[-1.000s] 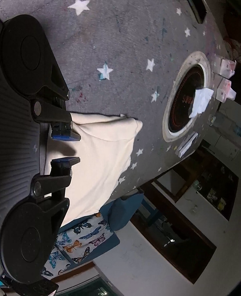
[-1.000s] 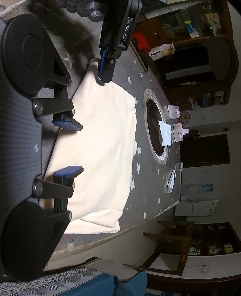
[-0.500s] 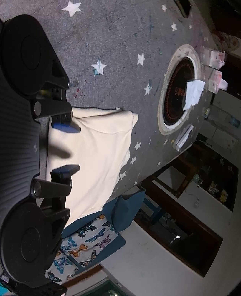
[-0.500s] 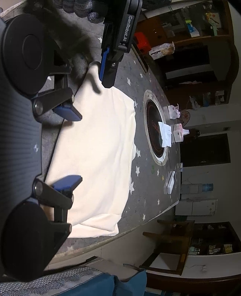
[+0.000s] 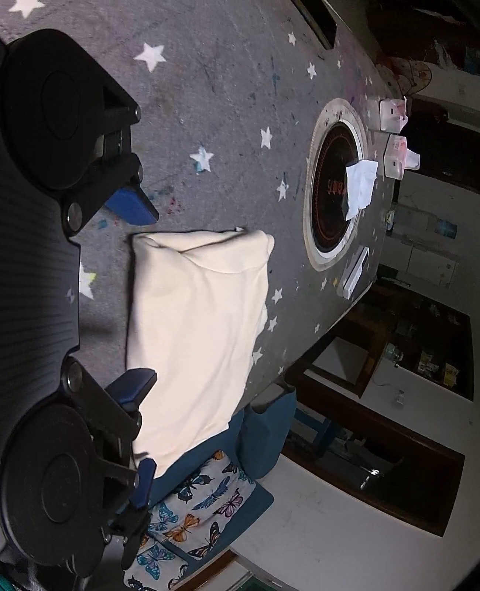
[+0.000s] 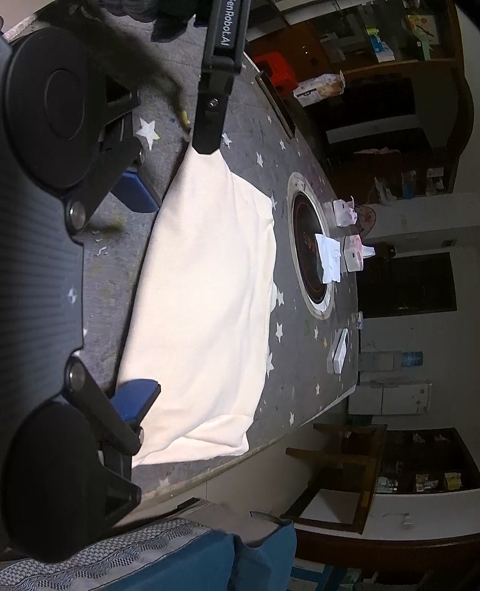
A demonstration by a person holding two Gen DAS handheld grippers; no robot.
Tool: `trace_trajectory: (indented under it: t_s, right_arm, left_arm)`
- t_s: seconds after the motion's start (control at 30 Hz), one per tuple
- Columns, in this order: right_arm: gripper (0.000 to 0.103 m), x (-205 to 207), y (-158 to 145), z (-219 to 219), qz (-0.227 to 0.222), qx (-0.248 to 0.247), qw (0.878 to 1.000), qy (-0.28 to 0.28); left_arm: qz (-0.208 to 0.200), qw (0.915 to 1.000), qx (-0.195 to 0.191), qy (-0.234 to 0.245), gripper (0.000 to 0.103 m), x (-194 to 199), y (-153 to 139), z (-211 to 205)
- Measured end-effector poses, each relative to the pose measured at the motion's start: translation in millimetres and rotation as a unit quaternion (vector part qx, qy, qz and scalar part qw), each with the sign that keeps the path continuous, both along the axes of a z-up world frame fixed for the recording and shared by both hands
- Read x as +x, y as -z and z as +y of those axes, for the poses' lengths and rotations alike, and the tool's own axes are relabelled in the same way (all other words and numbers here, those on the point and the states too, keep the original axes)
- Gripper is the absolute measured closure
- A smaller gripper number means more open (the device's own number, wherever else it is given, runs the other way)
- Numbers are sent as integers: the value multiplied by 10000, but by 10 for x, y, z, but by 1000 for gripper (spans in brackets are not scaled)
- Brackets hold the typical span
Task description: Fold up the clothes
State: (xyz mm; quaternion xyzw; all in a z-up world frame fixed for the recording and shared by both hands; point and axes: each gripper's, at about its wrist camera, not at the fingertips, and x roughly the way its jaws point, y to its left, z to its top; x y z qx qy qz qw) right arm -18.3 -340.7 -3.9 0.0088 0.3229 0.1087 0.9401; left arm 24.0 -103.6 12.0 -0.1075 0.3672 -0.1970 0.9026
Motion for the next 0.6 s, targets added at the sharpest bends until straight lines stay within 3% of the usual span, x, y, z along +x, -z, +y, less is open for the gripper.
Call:
trace_trajectory:
  t_s: [0.33, 0.6]
  right_arm:
    - [0, -141, 6, -24, 7, -172, 9998, 136]
    - [0, -268, 62, -40, 49, -196, 9995, 226]
  left_arm:
    - [-34, 9999, 103, -85, 0, -172, -6, 10]
    - [-8, 9998, 177, -105, 0, -289, -4, 11]
